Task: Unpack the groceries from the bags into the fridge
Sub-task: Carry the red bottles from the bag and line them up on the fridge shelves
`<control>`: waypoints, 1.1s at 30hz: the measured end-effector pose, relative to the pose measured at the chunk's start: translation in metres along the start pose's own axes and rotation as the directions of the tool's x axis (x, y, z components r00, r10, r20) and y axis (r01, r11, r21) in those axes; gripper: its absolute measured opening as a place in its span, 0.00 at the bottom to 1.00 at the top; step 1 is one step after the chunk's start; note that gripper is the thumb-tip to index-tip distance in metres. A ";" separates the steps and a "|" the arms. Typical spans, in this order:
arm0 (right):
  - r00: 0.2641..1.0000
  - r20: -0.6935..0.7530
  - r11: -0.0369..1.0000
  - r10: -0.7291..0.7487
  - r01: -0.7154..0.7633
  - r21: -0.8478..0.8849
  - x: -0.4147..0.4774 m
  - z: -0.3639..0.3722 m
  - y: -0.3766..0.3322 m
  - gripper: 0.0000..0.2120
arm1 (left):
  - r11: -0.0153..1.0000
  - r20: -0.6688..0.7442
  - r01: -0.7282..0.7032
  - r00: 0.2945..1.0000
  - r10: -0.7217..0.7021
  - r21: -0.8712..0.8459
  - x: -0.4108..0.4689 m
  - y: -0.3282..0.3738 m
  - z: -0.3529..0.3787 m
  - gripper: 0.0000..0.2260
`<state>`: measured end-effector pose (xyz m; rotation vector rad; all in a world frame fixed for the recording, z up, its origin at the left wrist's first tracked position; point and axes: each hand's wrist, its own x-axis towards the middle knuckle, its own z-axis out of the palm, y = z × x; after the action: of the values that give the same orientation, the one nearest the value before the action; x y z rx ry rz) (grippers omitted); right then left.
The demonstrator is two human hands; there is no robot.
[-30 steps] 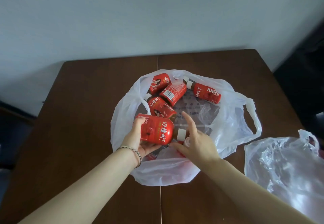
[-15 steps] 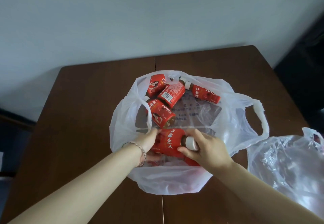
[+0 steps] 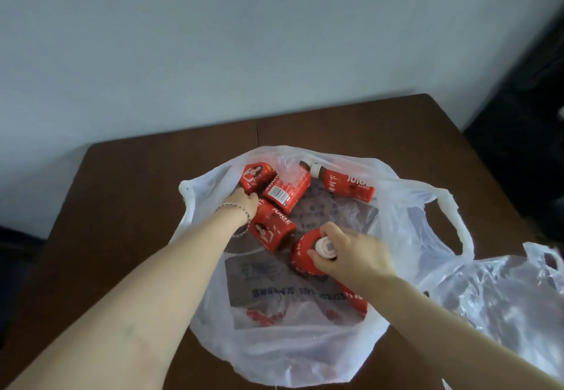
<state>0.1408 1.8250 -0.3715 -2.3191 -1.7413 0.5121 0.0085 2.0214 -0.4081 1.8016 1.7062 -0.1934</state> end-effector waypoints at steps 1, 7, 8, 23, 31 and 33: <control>1.000 -0.006 1.000 -0.008 0.008 0.004 0.002 0.002 -0.002 0.17 | 0.999 -0.006 -0.003 1.000 0.003 -0.038 -0.001 0.002 0.000 0.17; 0.998 -0.035 0.997 0.054 -0.052 0.059 -0.003 0.002 0.006 0.19 | 0.996 0.033 0.036 0.999 -0.033 -0.087 -0.022 0.010 -0.020 0.11; 0.997 -0.037 0.996 0.067 -0.065 0.054 -0.004 0.001 0.008 0.19 | 0.999 0.021 0.006 1.000 -0.005 -0.049 -0.028 0.011 -0.024 0.10; 0.992 -0.002 0.986 0.128 -0.127 0.106 -0.021 -0.034 -0.021 0.19 | 0.841 -0.093 -0.396 0.884 0.458 0.368 -0.184 0.028 -0.054 0.13; 0.952 -0.294 0.996 0.079 -0.060 0.073 -0.039 -0.149 -0.071 0.21 | 0.756 -0.163 -0.542 0.763 0.626 0.367 -0.229 0.042 -0.114 0.07; 0.940 -0.334 0.997 0.071 -0.063 0.033 -0.054 -0.169 -0.081 0.21 | 0.724 -0.158 -0.578 0.730 0.665 0.378 -0.236 0.047 -0.124 0.10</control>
<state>0.1208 1.8047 -0.1789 -2.2935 -1.4940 0.1315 -0.0211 1.8906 -0.1728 2.6529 1.1618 0.1159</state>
